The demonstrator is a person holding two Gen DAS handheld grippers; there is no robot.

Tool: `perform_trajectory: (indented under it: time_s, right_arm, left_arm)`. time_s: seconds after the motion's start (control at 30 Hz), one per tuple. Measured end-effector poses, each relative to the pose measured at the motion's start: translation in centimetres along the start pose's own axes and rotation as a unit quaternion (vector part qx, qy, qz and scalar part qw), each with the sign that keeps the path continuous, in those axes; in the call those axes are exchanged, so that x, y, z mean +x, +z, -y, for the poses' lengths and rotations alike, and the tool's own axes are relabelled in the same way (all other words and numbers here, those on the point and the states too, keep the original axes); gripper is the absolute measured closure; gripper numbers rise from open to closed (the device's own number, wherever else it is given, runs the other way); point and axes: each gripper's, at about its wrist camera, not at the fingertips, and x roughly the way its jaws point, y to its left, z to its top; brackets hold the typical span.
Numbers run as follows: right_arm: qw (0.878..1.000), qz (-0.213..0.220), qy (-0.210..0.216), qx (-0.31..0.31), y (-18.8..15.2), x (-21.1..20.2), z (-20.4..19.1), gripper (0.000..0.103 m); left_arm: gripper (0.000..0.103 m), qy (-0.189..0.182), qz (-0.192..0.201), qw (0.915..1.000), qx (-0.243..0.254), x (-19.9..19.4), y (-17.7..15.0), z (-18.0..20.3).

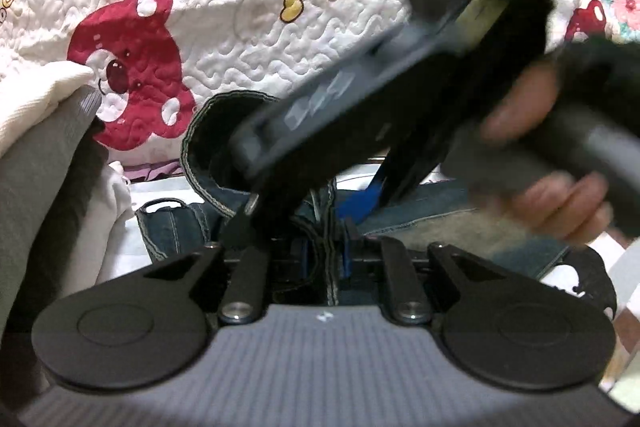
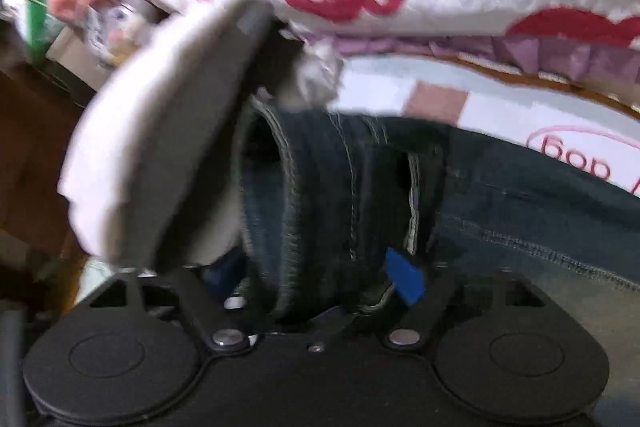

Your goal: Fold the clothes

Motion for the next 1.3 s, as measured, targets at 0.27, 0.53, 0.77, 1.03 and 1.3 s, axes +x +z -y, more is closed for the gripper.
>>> perform_trajectory:
  time_s: [0.27,0.53,0.77,1.03,1.3]
  right_arm:
    - [0.993,0.114,0.018,0.024,-0.3,-2.1,0.1,0.078]
    - [0.987,0.158,0.018,0.009,-1.9,-5.6,0.1,0.078]
    - [0.984,0.175,0.015,0.023,-1.6,-6.9,1.0,0.079]
    - [0.978,0.203,-0.008,0.053,-0.7,-9.6,4.0,0.08]
    - [0.976,0.21,0.002,0.064,-1.7,-9.8,5.4,0.08]
  left_arm:
    - [0.057,0.015,0.031,0.9938,0.106,-1.4,-0.6,0.4]
    - [0.032,0.058,0.028,0.9736,0.219,0.2,-1.8,3.4]
    - [0.029,0.018,-0.053,0.9851,0.163,-1.7,-1.6,-0.1]
    - [0.033,-0.01,-0.111,0.9764,-0.185,-0.2,-2.7,-10.8]
    - [0.033,0.157,-0.089,0.9821,0.053,4.7,-4.6,-5.0]
